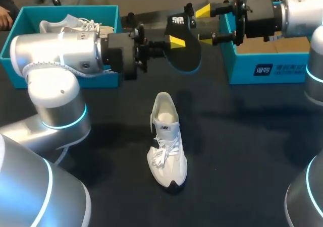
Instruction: Take the shoe out of the shoebox, open the shoe tongue, remove and reinsert the insole, then place the shoe into the shoebox
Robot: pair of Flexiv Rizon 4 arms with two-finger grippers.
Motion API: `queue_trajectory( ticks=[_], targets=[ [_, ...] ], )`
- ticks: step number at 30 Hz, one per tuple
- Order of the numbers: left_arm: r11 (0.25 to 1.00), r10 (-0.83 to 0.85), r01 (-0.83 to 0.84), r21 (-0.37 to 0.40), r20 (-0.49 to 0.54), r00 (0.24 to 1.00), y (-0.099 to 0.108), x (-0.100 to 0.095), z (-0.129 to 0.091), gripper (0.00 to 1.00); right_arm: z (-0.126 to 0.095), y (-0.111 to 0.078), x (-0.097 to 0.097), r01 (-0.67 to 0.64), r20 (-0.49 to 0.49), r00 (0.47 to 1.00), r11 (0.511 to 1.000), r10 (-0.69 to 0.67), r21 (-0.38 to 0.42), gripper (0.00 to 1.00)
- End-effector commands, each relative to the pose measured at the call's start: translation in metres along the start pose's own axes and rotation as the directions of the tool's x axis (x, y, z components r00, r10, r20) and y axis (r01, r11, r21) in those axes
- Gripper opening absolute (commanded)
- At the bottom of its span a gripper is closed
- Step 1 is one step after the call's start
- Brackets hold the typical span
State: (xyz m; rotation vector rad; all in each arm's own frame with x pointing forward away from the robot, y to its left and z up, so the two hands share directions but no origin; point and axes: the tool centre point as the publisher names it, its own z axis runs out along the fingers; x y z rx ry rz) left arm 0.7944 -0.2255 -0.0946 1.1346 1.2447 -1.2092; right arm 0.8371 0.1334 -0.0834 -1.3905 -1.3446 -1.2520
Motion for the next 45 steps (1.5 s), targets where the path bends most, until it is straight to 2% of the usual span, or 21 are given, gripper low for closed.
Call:
queue_trajectory(
  ticks=[1, 9, 18, 28, 30, 41, 43, 45],
  targets=[
    [1.000, -0.003, 0.003, 0.001, 0.003, 1.000, -0.001, -0.002, -0.016, 0.00, -0.012, -0.016, -0.003, 0.042, -0.030, 0.999, 0.999, -0.042, -0.030, 1.00],
    [1.000, -0.014, 0.014, 0.012, 0.023, 1.000, 0.001, -0.013, -0.029, 0.00, -0.023, -0.026, 0.000, 0.179, -0.037, 0.983, 0.984, -0.178, 0.012, 1.00],
    [0.996, 0.072, -0.072, 0.046, -0.004, 0.997, -0.002, -0.008, -0.038, 0.00, -0.036, -0.042, -0.006, 0.145, -0.081, 0.986, 0.989, -0.143, 0.023, 1.00],
    [0.986, 0.151, -0.151, 0.070, 0.005, 0.989, -0.008, -0.006, -0.033, 0.00, -0.047, -0.041, -0.006, 0.168, -0.087, 0.983, 0.985, -0.163, 0.051, 1.00],
    [0.983, 0.175, -0.176, 0.054, 0.021, 0.984, -0.010, -0.007, -0.031, 0.00, -0.047, -0.040, -0.006, 0.168, -0.071, 0.984, 0.985, -0.165, 0.043, 1.00],
    [0.983, 0.175, -0.176, 0.054, 0.021, 0.984, -0.010, -0.007, -0.031, 0.00, -0.047, -0.040, -0.006, 0.168, -0.071, 0.984, 0.985, -0.165, 0.043, 1.00],
    [0.995, -0.045, 0.054, 0.084, -0.103, 0.994, -0.007, -0.012, -0.031, 0.00, -0.047, -0.040, -0.006, 0.168, -0.071, 0.984, 0.985, -0.165, 0.043, 1.00],
    [0.980, -0.145, 0.168, 0.102, -0.201, 0.969, -0.010, -0.014, -0.032, 0.00, -0.047, -0.040, -0.006, 0.168, -0.071, 0.984, 0.985, -0.165, 0.043, 1.00]
  ],
)
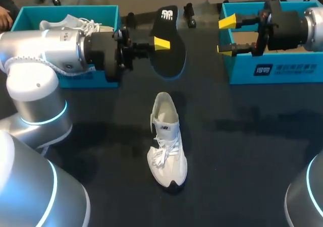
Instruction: Take the shoe out of the shoebox, open the shoe tongue, remove and reinsert the insole, then place the shoe into the shoebox
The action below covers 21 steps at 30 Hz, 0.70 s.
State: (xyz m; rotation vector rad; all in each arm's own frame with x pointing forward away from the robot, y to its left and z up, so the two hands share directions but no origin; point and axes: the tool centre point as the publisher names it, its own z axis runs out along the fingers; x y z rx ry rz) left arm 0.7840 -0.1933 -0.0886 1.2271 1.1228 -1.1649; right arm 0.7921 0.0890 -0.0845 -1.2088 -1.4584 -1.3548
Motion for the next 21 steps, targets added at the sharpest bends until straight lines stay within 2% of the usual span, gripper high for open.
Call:
queue_trajectory(
  ticks=[1, 4, 7, 11, 13, 16, 21],
  targets=[
    [0.946, -0.303, 0.321, 0.048, -0.220, 0.927, -0.002, -0.008, 0.000, 0.00, 0.002, 0.000, 0.000, -0.001, 0.002, 1.000, 1.000, 0.001, -0.001, 1.00],
    [0.882, -0.441, 0.469, 0.046, -0.275, 0.855, -0.009, -0.009, -0.001, 0.00, 0.002, 0.000, 0.000, -0.001, 0.002, 1.000, 1.000, 0.001, -0.001, 1.00],
    [0.775, -0.601, 0.632, 0.003, -0.304, 0.739, -0.014, -0.010, -0.002, 0.00, 0.002, 0.000, 0.000, -0.001, 0.002, 1.000, 1.000, 0.001, -0.001, 1.00],
    [0.578, -0.795, 0.814, -0.051, -0.258, 0.548, -0.011, -0.017, -0.004, 0.00, 0.002, 0.000, 0.000, -0.001, 0.002, 1.000, 1.000, 0.001, -0.001, 1.00],
    [0.453, -0.873, 0.890, -0.050, -0.228, 0.431, -0.009, -0.021, -0.004, 0.00, 0.002, 0.000, 0.000, -0.001, 0.002, 1.000, 1.000, 0.001, -0.001, 1.00],
    [0.323, -0.929, 0.945, -0.048, -0.206, 0.307, -0.009, -0.027, -0.005, 0.00, 0.002, 0.000, 0.000, -0.001, 0.002, 1.000, 1.000, 0.001, -0.001, 1.00],
    [0.055, -0.990, 0.998, -0.039, -0.134, 0.049, -0.006, -0.029, -0.006, 0.00, 0.002, 0.000, 0.000, -0.001, 0.002, 1.000, 1.000, 0.001, -0.001, 1.00]
  ],
)
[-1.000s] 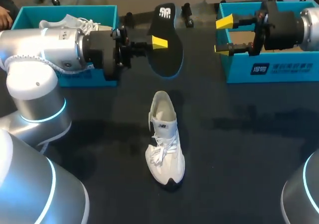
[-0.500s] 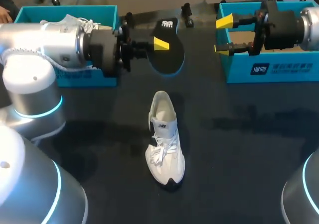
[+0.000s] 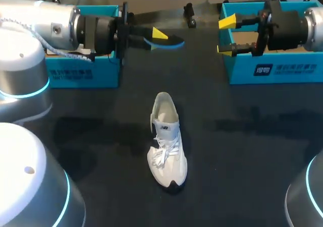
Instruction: Take the shoe out of the shoebox, open the shoe tongue, remove and reinsert the insole, then place the shoe into the shoebox
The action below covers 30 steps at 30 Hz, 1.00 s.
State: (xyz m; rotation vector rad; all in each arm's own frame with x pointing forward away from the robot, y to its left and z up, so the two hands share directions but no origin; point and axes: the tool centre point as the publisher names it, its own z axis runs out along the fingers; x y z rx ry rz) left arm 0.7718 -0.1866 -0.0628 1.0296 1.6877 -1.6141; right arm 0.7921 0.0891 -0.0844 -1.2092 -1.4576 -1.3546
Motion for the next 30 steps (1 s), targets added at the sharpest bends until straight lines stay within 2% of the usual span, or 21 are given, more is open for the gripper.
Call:
queue_trajectory(
  ticks=[1, 5, 11, 17, 30],
  targets=[
    [0.607, -0.792, 0.790, 0.089, -0.015, 0.610, 0.002, -0.004, -0.002, 0.00, 0.001, 0.000, 0.000, 0.000, 0.002, 1.000, 1.000, 0.000, 0.000, 1.00],
    [0.433, -0.899, 0.887, 0.161, 0.009, 0.437, 0.007, 0.001, -0.005, 0.00, 0.001, 0.000, 0.000, 0.000, 0.002, 1.000, 1.000, 0.000, 0.000, 1.00],
    [0.185, -0.982, 0.946, 0.267, 0.027, 0.185, 0.006, 0.007, -0.006, 0.00, 0.001, 0.000, 0.000, 0.000, 0.002, 1.000, 1.000, 0.000, 0.000, 1.00],
    [-0.071, -0.997, 0.949, 0.308, -0.006, -0.072, 0.005, 0.010, -0.002, 0.00, 0.001, 0.000, 0.000, 0.000, 0.002, 1.000, 1.000, 0.000, 0.000, 1.00],
    [-0.068, -0.998, 0.953, 0.297, -0.004, -0.070, 0.005, 0.010, -0.001, 0.00, 0.001, 0.000, 0.000, 0.000, 0.002, 1.000, 1.000, 0.000, 0.000, 1.00]
  ],
)
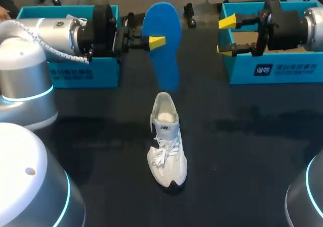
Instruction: Take the shoe out of the shoebox, open the shoe tongue, remove and reinsert the insole, then place the shoe into the shoebox
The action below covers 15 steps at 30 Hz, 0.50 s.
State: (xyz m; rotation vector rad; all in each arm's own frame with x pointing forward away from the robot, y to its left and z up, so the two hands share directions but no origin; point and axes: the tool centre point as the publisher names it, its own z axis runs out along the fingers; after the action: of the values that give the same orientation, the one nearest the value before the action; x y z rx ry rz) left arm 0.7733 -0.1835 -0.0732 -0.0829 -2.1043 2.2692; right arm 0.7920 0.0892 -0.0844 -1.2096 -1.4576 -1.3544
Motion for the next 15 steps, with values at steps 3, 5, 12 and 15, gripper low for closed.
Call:
queue_trajectory(
  ticks=[3, 5, 12, 15],
  targets=[
    [0.796, -0.601, 0.588, 0.143, 0.076, 0.795, 0.0007, 0.0032, 0.0014, 0.00, 0.0013, 0.0000, -0.0002, 0.000, 0.002, 1.000, 1.000, 0.000, 0.000, 1.00],
    [0.796, -0.601, 0.588, 0.143, 0.076, 0.795, 0.0007, 0.0032, 0.0014, 0.00, 0.0013, 0.0000, -0.0002, 0.000, 0.002, 1.000, 1.000, 0.000, 0.000, 1.00],
    [0.543, -0.835, 0.838, 0.046, 0.132, 0.534, 0.0052, 0.0032, 0.0010, 0.00, 0.0013, 0.0000, -0.0002, 0.000, 0.002, 1.000, 1.000, 0.000, 0.000, 1.00],
    [0.421, -0.900, 0.906, 0.041, 0.139, 0.412, 0.0062, 0.0014, 0.0022, 0.00, 0.0013, 0.0000, -0.0002, 0.000, 0.002, 1.000, 1.000, 0.000, 0.000, 1.00]
  ],
)
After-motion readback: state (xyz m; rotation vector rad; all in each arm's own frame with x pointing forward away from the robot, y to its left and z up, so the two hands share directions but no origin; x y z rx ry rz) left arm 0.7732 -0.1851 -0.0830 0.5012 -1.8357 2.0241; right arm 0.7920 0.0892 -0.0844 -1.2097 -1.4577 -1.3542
